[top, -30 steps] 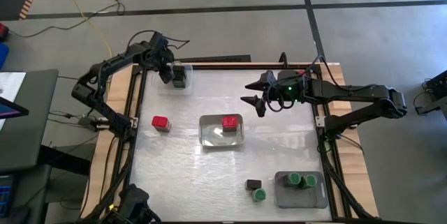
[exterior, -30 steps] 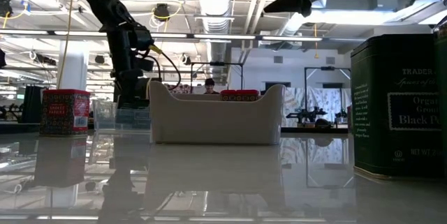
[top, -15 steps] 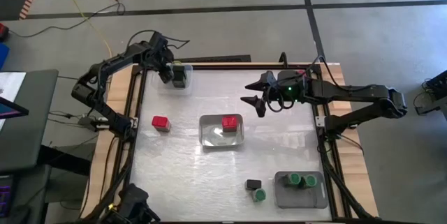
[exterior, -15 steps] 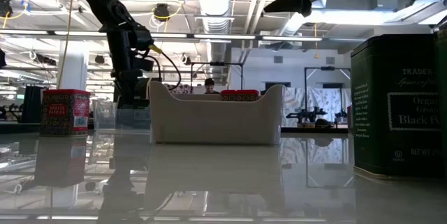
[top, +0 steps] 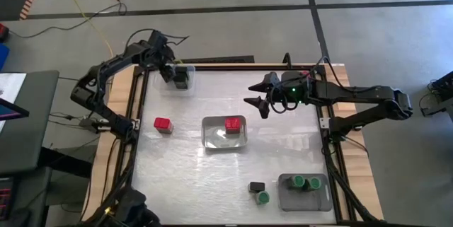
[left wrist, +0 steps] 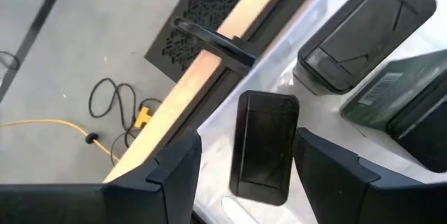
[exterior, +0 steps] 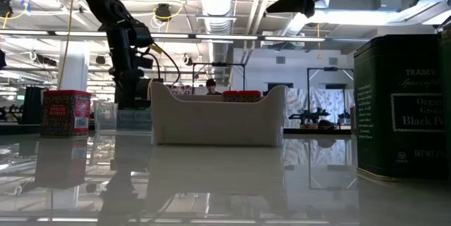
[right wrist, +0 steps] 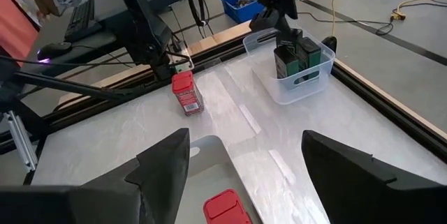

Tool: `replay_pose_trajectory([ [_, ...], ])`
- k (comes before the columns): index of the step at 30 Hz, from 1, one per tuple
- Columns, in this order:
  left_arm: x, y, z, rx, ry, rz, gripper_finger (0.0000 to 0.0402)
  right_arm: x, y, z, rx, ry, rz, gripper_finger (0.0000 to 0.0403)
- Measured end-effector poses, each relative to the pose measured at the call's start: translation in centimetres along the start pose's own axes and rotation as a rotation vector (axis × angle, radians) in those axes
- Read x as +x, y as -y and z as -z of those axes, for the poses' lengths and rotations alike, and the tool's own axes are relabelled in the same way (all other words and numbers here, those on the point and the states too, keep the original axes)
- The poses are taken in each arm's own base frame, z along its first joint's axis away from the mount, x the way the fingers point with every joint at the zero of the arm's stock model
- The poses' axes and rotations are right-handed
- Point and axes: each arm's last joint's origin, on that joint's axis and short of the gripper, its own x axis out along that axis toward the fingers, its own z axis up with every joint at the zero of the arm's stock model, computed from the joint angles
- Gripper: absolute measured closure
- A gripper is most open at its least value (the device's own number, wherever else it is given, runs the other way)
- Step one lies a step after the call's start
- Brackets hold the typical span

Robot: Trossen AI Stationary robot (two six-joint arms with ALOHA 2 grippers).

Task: Sort spices by type
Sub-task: Put the top right black seasoning can into the transparent bin

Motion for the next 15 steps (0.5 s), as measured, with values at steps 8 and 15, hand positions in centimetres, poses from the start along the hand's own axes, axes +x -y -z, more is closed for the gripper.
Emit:
replay_pose_trajectory([
  [8,-3.2,-0.2,0.5,-0.124,0.055,-0.038,0.0184,0.0,0.0,0.0,0.000,0.000,0.000,0.0100],
  [15,-5.7,0.1,1.7,-0.298,0.049,-0.030,0.0184,0.0,0.0,0.0,-0.002,0.000,0.000,0.0100],
])
